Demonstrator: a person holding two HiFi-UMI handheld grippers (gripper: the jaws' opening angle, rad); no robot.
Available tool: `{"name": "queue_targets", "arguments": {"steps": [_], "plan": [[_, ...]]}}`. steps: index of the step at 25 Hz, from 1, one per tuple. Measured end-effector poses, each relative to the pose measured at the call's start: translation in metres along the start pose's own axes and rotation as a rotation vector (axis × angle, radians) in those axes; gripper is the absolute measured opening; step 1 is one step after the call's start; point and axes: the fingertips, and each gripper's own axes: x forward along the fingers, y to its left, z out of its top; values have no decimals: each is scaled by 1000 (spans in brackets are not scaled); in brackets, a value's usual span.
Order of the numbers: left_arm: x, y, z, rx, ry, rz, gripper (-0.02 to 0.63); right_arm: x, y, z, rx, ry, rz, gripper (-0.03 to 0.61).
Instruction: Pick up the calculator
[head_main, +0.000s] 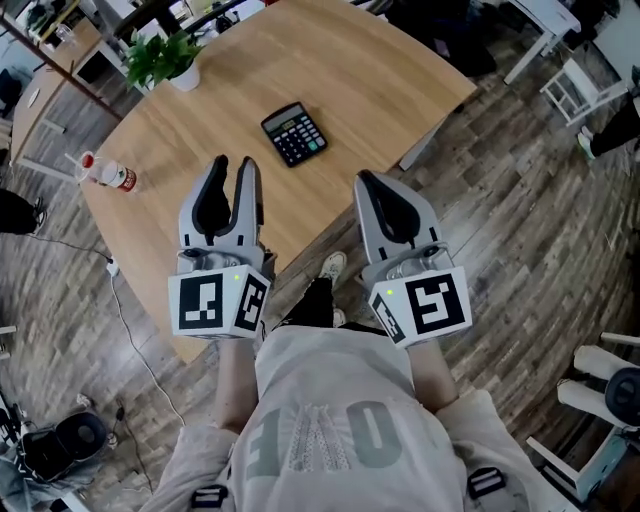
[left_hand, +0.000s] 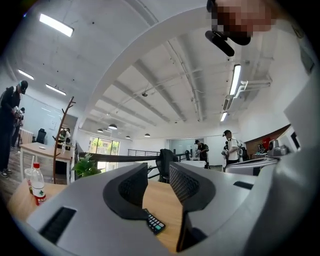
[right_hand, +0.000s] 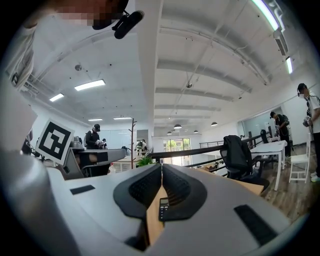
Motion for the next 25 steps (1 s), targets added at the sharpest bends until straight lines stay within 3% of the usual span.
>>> {"name": "queue_targets", "arguments": {"steps": [6, 8, 12, 19, 25], "plan": [[62, 19, 3, 13, 27, -76, 185, 42, -17, 3, -9, 20, 18, 21], [85, 29, 1, 44, 58, -111, 246, 58, -22, 2, -17, 34, 21, 21], [124, 55, -5, 72, 90, -158, 306, 90, -29, -6, -19, 74, 29, 21], [178, 77, -18, 119, 158, -262, 339, 134, -45, -24, -17, 147, 32, 21], [223, 88, -54, 150, 301, -381, 341, 158, -56, -51, 34, 240, 19, 21]]}}
